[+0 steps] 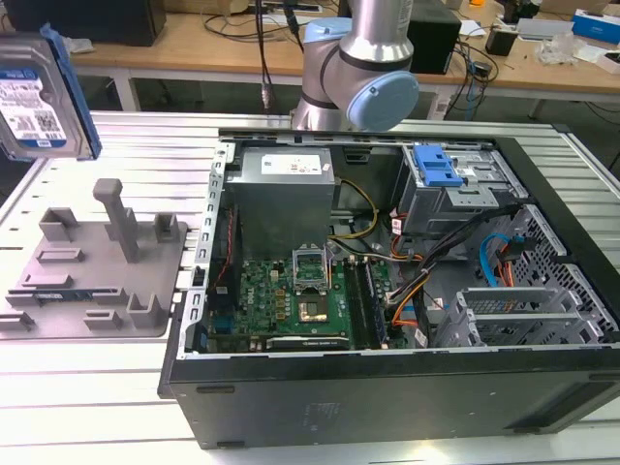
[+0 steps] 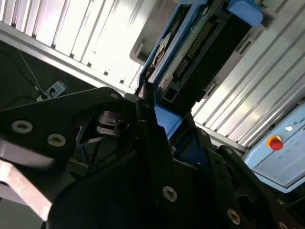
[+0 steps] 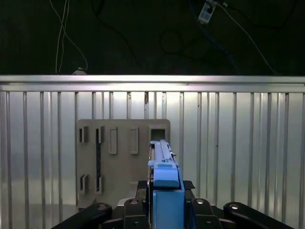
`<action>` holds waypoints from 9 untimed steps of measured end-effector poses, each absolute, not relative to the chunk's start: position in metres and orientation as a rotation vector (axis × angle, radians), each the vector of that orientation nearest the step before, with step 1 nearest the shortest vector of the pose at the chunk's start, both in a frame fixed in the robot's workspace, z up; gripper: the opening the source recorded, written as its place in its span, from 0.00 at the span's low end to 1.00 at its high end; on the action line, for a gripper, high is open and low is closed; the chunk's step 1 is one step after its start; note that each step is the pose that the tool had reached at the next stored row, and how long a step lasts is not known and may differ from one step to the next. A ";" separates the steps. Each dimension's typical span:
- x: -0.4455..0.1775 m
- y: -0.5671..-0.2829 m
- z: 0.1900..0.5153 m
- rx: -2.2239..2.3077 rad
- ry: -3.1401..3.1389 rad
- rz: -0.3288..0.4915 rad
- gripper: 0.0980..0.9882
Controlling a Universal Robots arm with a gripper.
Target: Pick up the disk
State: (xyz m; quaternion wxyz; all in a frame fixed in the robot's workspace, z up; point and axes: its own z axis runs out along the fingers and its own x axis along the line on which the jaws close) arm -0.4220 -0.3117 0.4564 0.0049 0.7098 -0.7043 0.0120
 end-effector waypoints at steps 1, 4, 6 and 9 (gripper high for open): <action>-0.422 -0.312 0.461 2.223 -2.206 0.038 0.30; -0.422 -0.312 0.480 2.223 -2.206 0.038 0.30; -0.422 -0.312 0.498 2.223 -2.206 0.038 0.30; -0.422 -0.312 0.507 2.223 -2.206 0.038 0.30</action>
